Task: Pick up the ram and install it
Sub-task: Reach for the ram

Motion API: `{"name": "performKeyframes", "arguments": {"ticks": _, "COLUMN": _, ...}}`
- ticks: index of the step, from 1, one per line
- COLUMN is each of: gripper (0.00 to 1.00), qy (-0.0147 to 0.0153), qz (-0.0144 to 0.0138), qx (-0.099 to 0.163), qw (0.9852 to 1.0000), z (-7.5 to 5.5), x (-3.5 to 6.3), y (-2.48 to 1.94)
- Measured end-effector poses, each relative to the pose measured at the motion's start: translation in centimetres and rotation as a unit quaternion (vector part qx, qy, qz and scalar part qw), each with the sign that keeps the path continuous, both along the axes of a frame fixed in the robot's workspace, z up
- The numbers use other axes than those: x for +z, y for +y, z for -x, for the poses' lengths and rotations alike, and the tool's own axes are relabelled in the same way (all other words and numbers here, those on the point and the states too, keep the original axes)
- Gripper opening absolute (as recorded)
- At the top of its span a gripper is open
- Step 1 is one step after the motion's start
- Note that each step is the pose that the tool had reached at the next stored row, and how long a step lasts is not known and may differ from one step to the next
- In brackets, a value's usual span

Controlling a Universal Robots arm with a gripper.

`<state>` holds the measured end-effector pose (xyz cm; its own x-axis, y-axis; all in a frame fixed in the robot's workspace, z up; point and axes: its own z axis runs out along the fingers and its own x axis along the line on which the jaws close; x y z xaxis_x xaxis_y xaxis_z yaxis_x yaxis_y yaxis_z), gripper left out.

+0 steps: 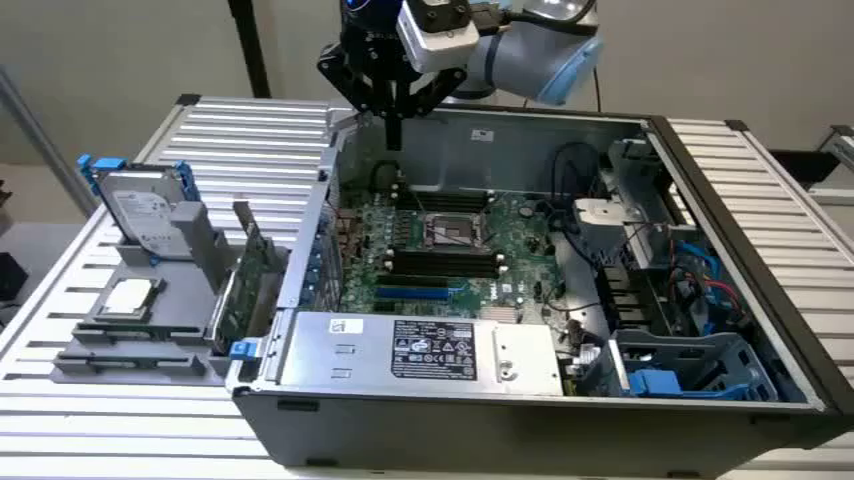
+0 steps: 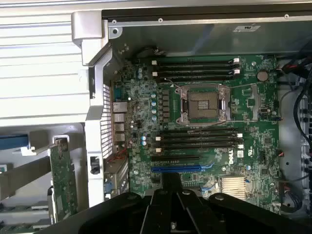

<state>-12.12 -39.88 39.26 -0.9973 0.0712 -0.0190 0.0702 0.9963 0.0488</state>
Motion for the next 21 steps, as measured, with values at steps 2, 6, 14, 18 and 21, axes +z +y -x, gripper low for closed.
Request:
{"name": "performKeyframes", "arguments": {"ticks": 2, "gripper": 0.0, "qy": 0.0, "qz": 0.0, "qx": 0.0, "qw": 1.0, "z": 0.0, "x": 0.0, "y": 0.0}}
{"name": "performKeyframes", "arguments": {"ticks": 6, "gripper": 0.0, "qy": 0.0, "qz": 0.0, "qx": 0.0, "qw": 1.0, "z": 0.0, "x": 0.0, "y": 0.0}}
{"name": "performKeyframes", "arguments": {"ticks": 14, "gripper": 0.0, "qy": 0.0, "qz": 0.0, "qx": 0.0, "qw": 1.0, "z": 0.0, "x": 0.0, "y": 0.0}}
{"name": "performKeyframes", "arguments": {"ticks": 18, "gripper": 0.0, "qy": -0.0002, "qz": 0.0, "qx": 0.0, "qw": 1.0, "z": 1.3, "x": 0.0, "y": -0.23}}
{"name": "performKeyframes", "arguments": {"ticks": 21, "gripper": 0.0, "qy": -0.0002, "qz": 0.0, "qx": 0.0, "qw": 1.0, "z": 2.7, "x": 0.0, "y": -0.61}}
